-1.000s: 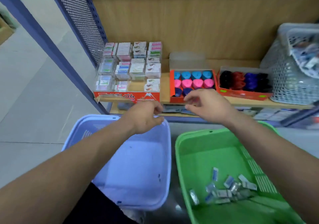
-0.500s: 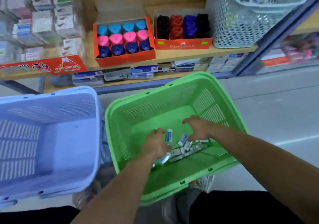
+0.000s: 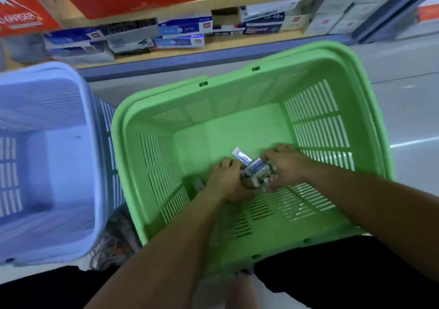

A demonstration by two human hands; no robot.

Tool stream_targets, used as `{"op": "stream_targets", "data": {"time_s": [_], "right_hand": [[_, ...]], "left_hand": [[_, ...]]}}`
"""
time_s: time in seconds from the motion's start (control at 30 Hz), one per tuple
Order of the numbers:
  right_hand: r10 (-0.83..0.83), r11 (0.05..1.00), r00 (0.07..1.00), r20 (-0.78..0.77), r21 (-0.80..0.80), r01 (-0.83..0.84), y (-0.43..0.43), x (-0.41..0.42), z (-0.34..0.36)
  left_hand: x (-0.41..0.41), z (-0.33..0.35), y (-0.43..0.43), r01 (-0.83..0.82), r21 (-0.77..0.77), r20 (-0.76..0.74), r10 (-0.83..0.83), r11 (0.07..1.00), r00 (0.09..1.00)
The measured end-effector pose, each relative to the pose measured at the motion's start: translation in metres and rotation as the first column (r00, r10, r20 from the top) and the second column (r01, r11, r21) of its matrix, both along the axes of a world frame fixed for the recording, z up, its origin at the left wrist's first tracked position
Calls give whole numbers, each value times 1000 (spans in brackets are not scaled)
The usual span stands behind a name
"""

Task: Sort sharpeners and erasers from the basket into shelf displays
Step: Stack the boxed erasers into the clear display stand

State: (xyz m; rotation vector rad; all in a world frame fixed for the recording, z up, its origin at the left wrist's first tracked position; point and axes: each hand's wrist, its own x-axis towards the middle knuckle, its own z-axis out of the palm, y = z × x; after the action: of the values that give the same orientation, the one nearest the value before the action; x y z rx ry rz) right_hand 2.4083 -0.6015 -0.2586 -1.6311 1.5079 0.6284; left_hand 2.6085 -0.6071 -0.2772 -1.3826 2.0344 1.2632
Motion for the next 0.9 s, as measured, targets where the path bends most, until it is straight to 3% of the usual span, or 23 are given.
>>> {"op": "stream_targets", "data": {"time_s": [0.2,0.43,0.6,0.73,0.9], "right_hand": [[-121,991,993,-11,58,121,2,-6,5],[-119,985,993,-22,125,121,4,-7,9],[-71,991,997,19,115,68,9,-5,13],[-64,987,998,15,146,61,8,-5,14],[-38,989,999,9,142,36,8,-1,18]], "left_hand": [[-2,6,-1,-36,53,-36,38,998,999],[-7,2,8,-163,204,-143,194,965,970],[-10,-3,21,-148,132,-185,172,980,968],[-13,-3,18,-238,215,-211,283,947,936],[-15,-4,24,-264,186,-203,300,946,932]]}}
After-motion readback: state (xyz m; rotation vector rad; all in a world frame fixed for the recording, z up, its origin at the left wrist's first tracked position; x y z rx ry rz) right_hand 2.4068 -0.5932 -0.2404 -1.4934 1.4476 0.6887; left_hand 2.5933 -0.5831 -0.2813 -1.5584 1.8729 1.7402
